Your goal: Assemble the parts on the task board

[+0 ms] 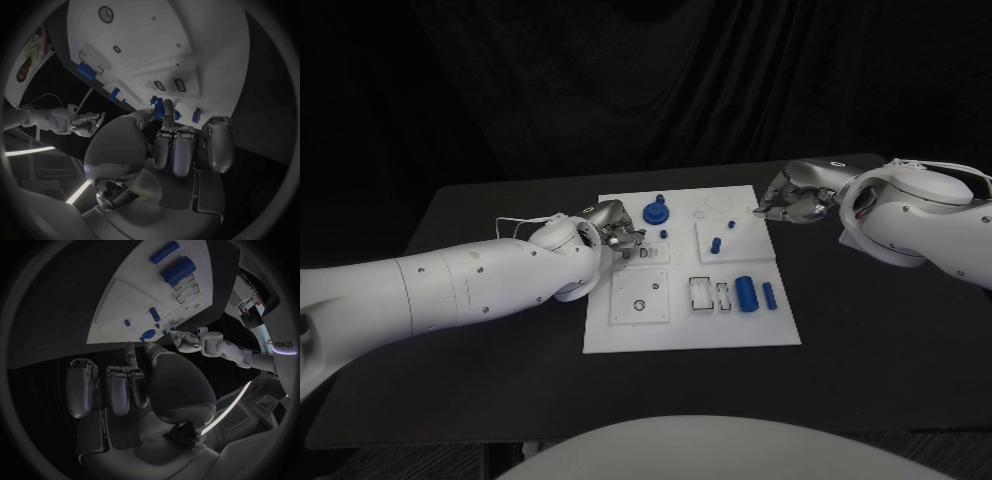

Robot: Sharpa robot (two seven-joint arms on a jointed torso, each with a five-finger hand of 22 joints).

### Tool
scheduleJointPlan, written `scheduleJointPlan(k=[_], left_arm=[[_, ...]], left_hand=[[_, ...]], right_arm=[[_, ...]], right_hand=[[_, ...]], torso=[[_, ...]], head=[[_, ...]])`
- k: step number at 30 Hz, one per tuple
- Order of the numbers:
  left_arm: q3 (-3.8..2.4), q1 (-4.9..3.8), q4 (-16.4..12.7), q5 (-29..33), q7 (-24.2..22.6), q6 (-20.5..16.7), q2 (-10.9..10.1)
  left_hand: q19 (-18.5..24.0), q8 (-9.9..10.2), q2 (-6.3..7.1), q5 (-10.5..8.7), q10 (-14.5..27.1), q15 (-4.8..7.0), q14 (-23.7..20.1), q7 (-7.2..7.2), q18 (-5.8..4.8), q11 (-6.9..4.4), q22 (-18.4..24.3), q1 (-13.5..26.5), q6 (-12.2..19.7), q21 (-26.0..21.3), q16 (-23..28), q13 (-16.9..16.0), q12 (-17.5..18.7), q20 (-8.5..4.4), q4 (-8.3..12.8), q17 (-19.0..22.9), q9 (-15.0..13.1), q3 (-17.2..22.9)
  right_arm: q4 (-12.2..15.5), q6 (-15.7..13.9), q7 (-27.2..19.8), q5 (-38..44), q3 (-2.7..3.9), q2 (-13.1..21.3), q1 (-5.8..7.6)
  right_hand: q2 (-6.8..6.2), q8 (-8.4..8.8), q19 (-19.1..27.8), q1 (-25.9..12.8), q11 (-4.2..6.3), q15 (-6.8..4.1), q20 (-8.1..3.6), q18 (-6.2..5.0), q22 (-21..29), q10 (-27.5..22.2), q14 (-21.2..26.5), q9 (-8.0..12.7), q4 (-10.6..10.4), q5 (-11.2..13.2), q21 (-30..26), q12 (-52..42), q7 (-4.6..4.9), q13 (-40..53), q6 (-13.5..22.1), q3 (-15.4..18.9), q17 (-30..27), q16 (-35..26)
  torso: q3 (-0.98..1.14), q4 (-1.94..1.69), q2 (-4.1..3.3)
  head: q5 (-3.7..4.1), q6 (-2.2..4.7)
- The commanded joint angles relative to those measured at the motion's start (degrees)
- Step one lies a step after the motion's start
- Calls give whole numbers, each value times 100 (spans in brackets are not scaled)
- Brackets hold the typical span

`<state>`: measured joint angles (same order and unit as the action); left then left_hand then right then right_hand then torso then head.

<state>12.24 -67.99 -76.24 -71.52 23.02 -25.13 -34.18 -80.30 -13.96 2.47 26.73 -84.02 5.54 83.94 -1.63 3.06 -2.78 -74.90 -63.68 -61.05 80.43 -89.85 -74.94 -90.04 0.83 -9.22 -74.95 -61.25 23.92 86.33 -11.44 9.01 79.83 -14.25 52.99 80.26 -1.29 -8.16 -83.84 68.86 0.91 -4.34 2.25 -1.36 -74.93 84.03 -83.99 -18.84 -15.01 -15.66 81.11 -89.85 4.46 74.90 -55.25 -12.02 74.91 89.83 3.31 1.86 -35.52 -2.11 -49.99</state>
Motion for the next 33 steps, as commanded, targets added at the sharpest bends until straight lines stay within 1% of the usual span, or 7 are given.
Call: scheduleJointPlan(k=[1, 4, 6, 7, 14, 22, 33], left_arm=[[-4, 37, -25, -162, -44, -127, 0], [-4, 64, -20, -166, -41, -82, 2], [-4, 76, -9, -167, -37, -40, 6], [-4, 80, -3, -168, -37, -27, 8], [-4, 116, 18, -169, -45, 49, 35], [-4, 166, 91, -169, -55, 82, 85], [-5, 207, 178, -169, -84, 109, 148]], left_hand=[[-45, 21, -42, 13, -598, 34, 606, 100, 49, -49, -402, 35, -152, 17, -15, -1506, 4, -6, 43, -1505, -10, 83], [-48, 21, -39, 11, -598, 36, 606, 101, 48, -50, -403, 40, -156, 17, -15, -1506, 4, -8, 40, -1505, -11, 82], [-42, 22, -40, 11, -598, 37, 606, 103, 51, -51, -395, 42, -160, 10, -15, -1506, 4, -9, 38, -1505, -13, 82], [-42, 22, -40, 11, -598, 37, 606, 103, 51, -51, -395, 42, -160, 10, -15, -1506, 4, -9, 38, -1505, -13, 82], [-38, 22, -39, 7, -598, 37, 606, 104, 53, -52, -389, 45, -162, 4, -15, -1506, 4, -10, 36, -1505, -14, 81], [-31, 24, -38, -6, -598, 39, 606, 106, 56, -54, -379, 53, -170, -7, -15, -1506, 4, -13, 31, -1505, -17, 78], [-18, 27, -46, -18, -598, 41, 606, 108, 61, -55, -361, 62, -178, -25, -15, -1506, 4, -15, 22, -1505, -18, 79]], right_arm=[[2, 38, 125, 7, 4, 6, -11], [-1, 44, 126, 7, 4, 3, -11], [-2, 50, 128, 7, 4, 0, -11], [-2, 53, 129, 7, 4, -1, -11], [-3, 79, 147, 7, 4, 3, -11], [-4, 98, 158, 6, 3, 1, -11], [-4, 132, 180, 6, 3, 3, -11]], right_hand=[[-1, 21, -122, 65, -41, 54, 41, -97, -1196, 597, -601, -9, 44, -6, -21, -15, 6, 1510, -34, 9, 1509, 17], [-2, 22, -122, 74, -40, 53, 41, -97, -1196, 597, -601, -9, 51, -6, -22, -15, 6, 1510, -36, 7, 1509, 17], [-2, 22, -122, 74, -40, 53, 41, -97, -1196, 597, -601, -9, 51, -6, -22, -15, 6, 1510, -36, 7, 1509, 17], [-3, 23, -120, 79, -40, 53, 41, -98, -1194, 597, -601, -10, 55, -6, -26, -15, 6, 1510, -37, 5, 1509, 17], [-2, 25, -112, 93, -39, 52, 40, -102, -1189, 597, -601, -10, 67, -7, -42, -15, 6, 1510, -39, 0, 1509, 17], [1, 30, -102, 121, -38, 51, 39, -106, -1183, 597, -601, -11, 89, -7, -62, -15, 5, 1510, -43, -11, 1509, 17], [3, 36, -84, 140, -35, 49, 38, -115, -1171, 597, -601, -11, 105, -7, -98, -15, 3, 1510, -42, -19, 1509, 17]], torso=[[-4, -15, 3], [-9, -9, -4], [-6, -1, 0], [0, 11, -4], [-3, -8, -6], [-8, 4, -12], [-1, -2, -9]], head=[[10, -1], [0, -1], [5, -1], [-5, -1], [14, -1], [19, -1], [18, -1]])
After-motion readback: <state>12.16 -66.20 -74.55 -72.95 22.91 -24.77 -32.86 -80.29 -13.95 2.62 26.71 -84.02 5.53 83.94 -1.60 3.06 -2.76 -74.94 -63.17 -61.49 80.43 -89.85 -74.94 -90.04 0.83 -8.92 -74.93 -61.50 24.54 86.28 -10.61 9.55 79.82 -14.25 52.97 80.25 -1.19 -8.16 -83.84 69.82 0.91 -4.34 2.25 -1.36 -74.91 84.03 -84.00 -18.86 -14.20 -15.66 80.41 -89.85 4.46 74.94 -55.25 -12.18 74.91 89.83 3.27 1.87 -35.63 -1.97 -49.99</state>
